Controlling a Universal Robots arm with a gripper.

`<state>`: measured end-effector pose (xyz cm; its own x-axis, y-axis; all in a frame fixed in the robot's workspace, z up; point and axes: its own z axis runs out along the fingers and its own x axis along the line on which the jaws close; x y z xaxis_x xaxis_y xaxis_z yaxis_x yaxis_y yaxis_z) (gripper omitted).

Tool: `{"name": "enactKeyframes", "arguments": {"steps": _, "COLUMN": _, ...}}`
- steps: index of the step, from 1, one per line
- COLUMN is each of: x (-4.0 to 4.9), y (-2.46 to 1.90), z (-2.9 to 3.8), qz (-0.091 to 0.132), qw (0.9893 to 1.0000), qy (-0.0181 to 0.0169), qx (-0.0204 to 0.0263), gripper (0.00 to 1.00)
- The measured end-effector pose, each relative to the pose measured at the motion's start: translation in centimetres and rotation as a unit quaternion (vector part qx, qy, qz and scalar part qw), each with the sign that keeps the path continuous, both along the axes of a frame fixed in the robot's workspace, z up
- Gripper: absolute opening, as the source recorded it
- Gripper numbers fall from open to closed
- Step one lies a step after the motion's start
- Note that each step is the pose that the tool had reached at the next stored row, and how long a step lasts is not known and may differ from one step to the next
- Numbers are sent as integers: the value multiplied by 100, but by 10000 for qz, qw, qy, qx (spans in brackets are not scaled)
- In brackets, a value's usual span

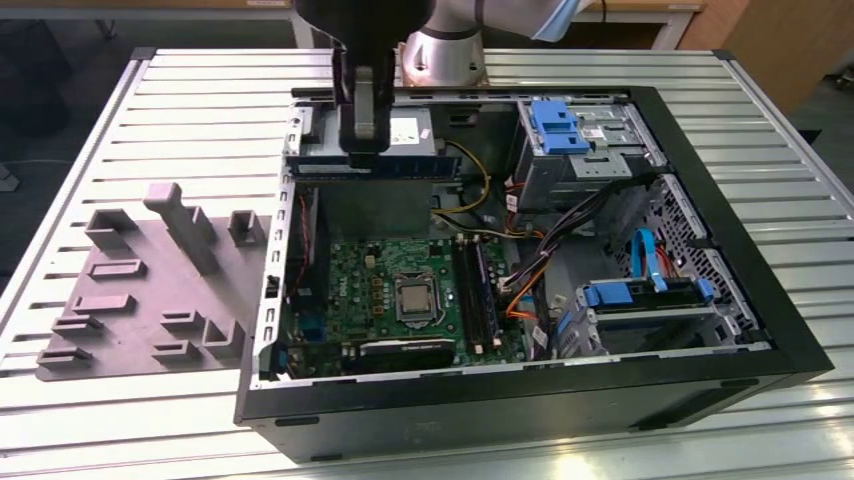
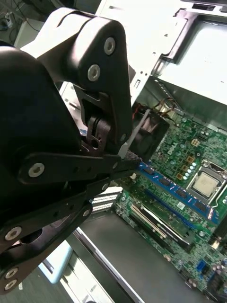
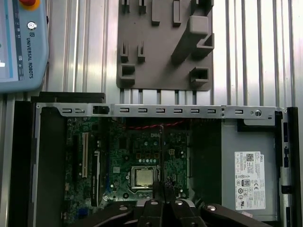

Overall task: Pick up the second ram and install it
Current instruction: 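Pick up the second ram and move it above second insertion slot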

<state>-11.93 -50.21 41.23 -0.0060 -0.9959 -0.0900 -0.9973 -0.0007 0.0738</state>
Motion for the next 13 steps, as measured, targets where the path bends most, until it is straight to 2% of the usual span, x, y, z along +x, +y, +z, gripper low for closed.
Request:
{"name": "enactKeyframes", "arguments": {"steps": 7, "x": 124, "y": 0, "z": 0, "qz": 0, "qw": 10000, "qy": 0, "qx": 0, "gripper": 11}}
{"name": "enactKeyframes", "arguments": {"steps": 13, "x": 190, "y": 0, "z": -7, "qz": 0, "qw": 10000, "qy": -1, "qx": 1, "gripper": 11}}
